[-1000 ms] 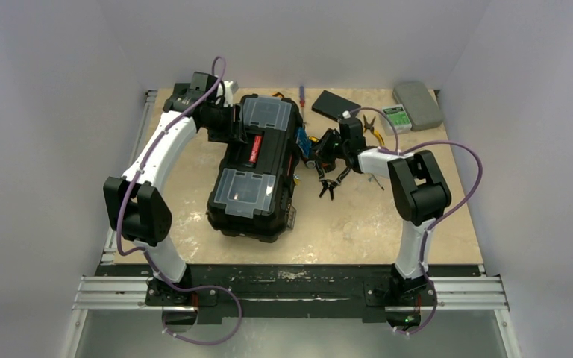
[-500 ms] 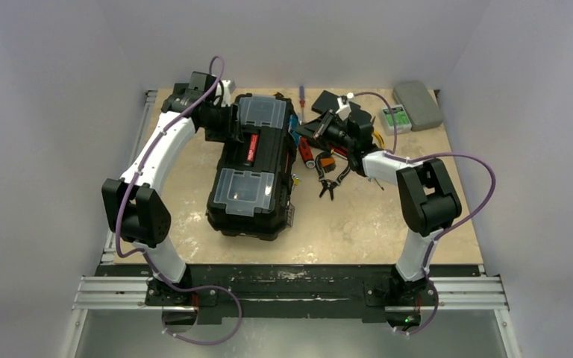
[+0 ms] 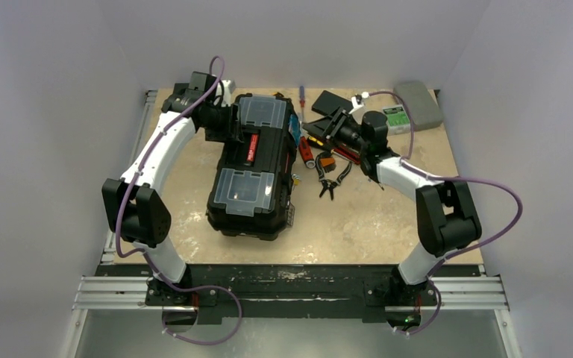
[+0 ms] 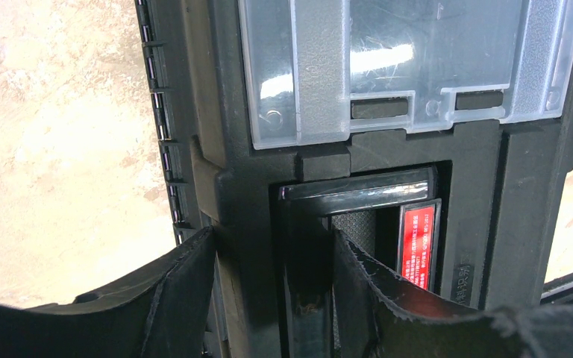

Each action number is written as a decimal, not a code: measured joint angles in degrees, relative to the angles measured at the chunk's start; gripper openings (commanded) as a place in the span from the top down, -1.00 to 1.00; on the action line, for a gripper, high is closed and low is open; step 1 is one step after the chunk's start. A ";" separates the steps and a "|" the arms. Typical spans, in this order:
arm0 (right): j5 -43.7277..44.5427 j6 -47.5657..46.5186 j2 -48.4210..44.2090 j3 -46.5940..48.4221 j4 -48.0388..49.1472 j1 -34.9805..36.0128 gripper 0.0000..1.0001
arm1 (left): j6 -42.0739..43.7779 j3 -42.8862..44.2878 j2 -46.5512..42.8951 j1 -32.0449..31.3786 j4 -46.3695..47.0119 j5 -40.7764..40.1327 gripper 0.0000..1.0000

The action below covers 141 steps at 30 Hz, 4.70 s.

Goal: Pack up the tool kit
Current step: Open the toolbox at the center of the board.

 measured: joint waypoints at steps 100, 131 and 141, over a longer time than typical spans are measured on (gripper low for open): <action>23.69 -25.79 -17.94 -4.50 -32.76 1.29 -0.84 | 1.16 -5.53 -13.53 -6.10 -3.26 -23.58 -0.19; 40.96 -8.79 8.41 53.05 -66.31 34.51 -0.80 | -15.69 -17.05 -17.07 21.55 12.66 12.94 1.00; 41.77 -2.78 21.68 64.11 -69.90 35.67 -0.80 | -23.41 -23.52 -4.00 21.55 22.32 25.42 1.00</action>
